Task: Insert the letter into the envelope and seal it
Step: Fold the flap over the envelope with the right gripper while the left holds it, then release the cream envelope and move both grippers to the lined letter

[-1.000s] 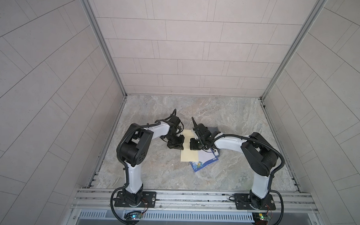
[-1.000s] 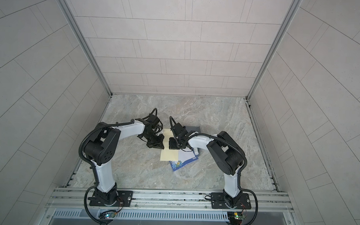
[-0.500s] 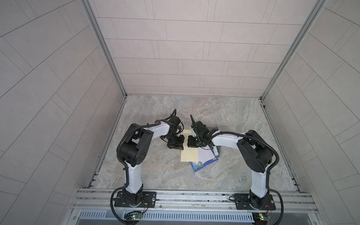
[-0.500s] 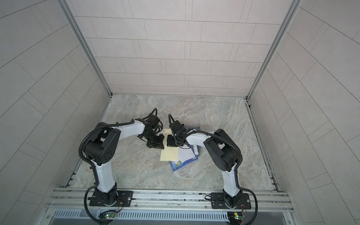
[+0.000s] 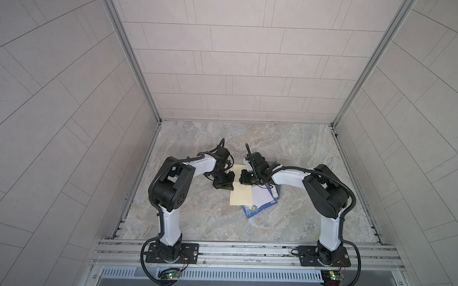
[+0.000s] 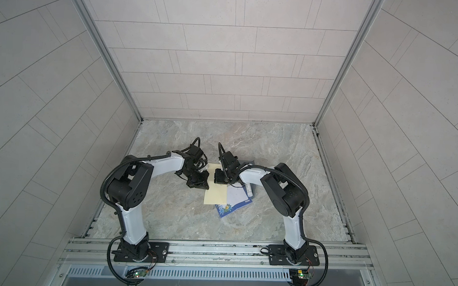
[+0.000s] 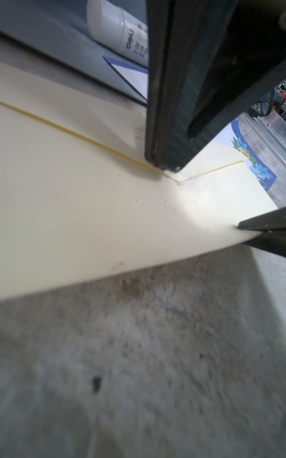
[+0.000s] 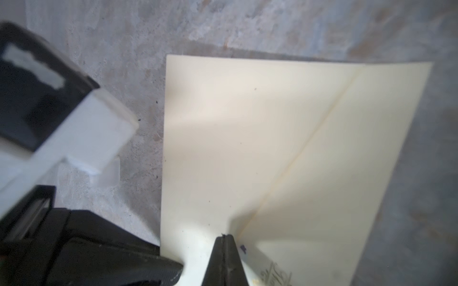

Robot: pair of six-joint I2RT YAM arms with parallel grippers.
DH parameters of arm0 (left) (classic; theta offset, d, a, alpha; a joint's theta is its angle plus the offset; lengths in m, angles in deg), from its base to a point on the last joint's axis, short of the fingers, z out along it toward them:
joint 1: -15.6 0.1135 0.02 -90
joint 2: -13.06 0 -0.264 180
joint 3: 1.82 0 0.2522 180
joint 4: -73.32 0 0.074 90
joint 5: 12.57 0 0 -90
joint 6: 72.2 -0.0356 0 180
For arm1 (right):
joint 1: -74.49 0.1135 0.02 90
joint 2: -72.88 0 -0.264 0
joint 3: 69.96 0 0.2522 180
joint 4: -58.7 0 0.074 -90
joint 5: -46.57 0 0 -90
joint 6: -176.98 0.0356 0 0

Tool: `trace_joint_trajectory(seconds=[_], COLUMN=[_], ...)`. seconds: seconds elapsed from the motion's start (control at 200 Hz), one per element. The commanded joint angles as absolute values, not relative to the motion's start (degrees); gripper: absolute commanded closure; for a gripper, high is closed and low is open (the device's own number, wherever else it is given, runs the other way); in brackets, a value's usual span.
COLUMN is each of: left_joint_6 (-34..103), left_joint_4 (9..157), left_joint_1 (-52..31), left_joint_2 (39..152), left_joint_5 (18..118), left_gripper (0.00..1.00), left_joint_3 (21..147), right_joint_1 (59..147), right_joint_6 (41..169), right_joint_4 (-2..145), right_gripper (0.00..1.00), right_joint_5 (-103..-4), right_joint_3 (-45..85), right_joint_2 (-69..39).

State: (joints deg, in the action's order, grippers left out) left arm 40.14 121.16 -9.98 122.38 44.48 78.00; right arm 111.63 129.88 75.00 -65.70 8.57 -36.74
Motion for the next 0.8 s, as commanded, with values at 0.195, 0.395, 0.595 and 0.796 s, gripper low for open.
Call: trace_joint_trajectory(seconds=[0.195,0.395,0.595,0.796], left_joint_6=[35.2,32.8,31.4,30.6], left_joint_4=[128.8,131.6,133.9,137.6], left_joint_1=[-9.8,-7.2,-4.3,-4.0], left_joint_2=[121.2,122.7,130.3,138.1], left_joint_5=[44.6,41.2,42.7,48.5], left_gripper=[1.00,1.00,1.00,0.75], left_joint_3=[85.6,93.9,103.4,113.2], right_joint_1=[108.0,106.2,106.0,105.3], right_joint_6=[132.5,132.6,132.6,132.6], right_joint_4=[71.2,73.2,75.2,78.5], right_gripper=[1.00,1.00,1.00,0.96], right_joint_5=[-55.6,-53.7,-51.7,-48.7], right_joint_3=[0.4,-7.3,-12.4,-14.4], right_joint_2=[-17.8,-12.0,-7.9,-4.3])
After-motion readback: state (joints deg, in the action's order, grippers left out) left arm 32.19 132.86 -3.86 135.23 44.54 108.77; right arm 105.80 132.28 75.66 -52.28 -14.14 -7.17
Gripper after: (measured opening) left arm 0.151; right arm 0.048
